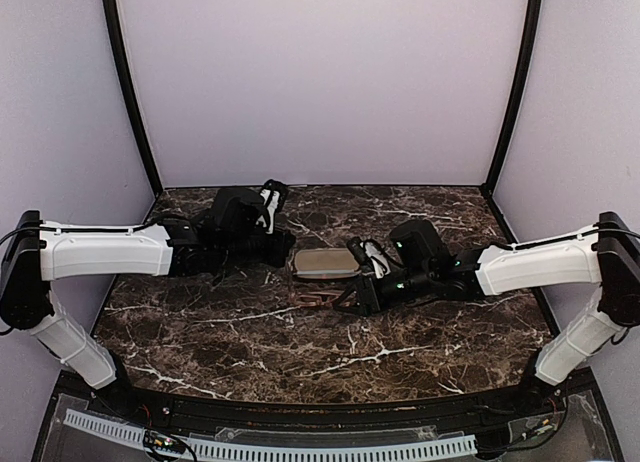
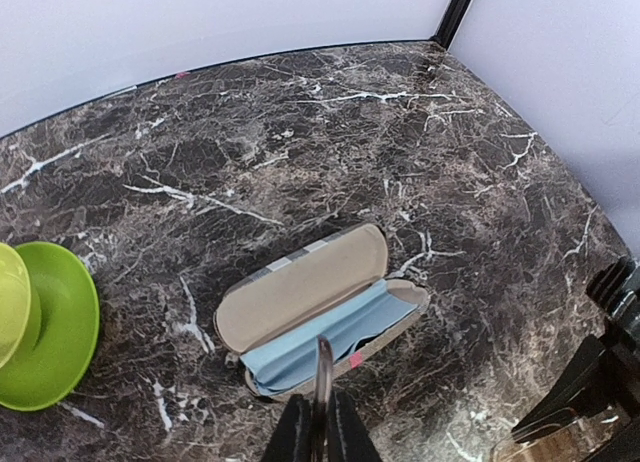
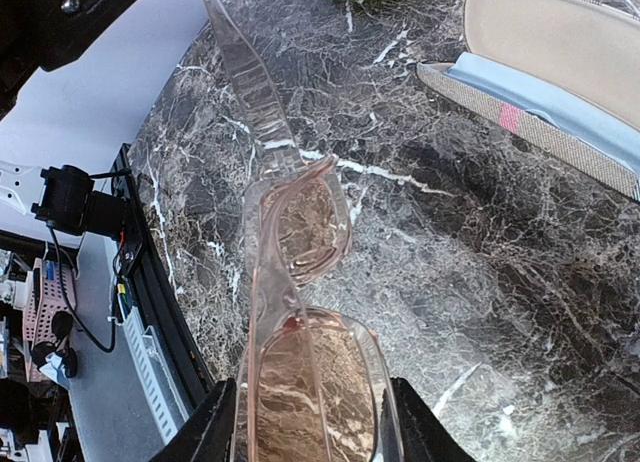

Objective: Organize the sunglasses
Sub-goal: Pass from the left arm to the right

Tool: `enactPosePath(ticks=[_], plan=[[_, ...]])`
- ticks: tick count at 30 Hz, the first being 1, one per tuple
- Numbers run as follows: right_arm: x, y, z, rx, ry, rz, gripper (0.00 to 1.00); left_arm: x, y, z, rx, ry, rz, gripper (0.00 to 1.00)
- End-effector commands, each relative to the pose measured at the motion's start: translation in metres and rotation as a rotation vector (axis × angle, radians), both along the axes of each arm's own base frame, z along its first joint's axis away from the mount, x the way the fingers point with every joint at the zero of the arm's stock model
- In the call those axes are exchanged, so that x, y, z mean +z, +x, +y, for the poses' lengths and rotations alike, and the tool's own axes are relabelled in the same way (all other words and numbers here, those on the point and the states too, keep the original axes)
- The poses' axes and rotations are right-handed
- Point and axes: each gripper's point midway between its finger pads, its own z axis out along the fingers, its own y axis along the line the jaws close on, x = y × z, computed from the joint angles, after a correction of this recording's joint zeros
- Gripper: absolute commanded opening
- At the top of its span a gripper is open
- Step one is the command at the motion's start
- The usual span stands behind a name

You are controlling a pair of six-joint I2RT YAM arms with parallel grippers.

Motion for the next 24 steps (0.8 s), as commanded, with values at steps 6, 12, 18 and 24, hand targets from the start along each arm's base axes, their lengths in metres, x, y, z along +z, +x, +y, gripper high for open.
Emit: enactPosePath(ticks=[6, 12, 18, 24], plan=[[0.009, 0.006, 0.003, -0.007, 0.031, -0.026, 0.32, 0.024, -0.004, -0.005, -0.020, -0.064, -0.024, 0.24], [0.006, 0.007, 0.002, -0.015, 0.029, -0.016, 0.31, 0.024, -0.007, -0.004, -0.018, -0.083, -0.007, 0.44], [0.006, 0.008, 0.003, -0.012, 0.032, -0.010, 0.30, 0.029, -0.016, -0.003, -0.041, -0.130, -0.003, 0.69], [0.009, 0.008, 0.004, -0.009, 0.039, -0.011, 0.30, 0.023, -0.031, -0.023, -0.157, -0.196, 0.053, 0.70]])
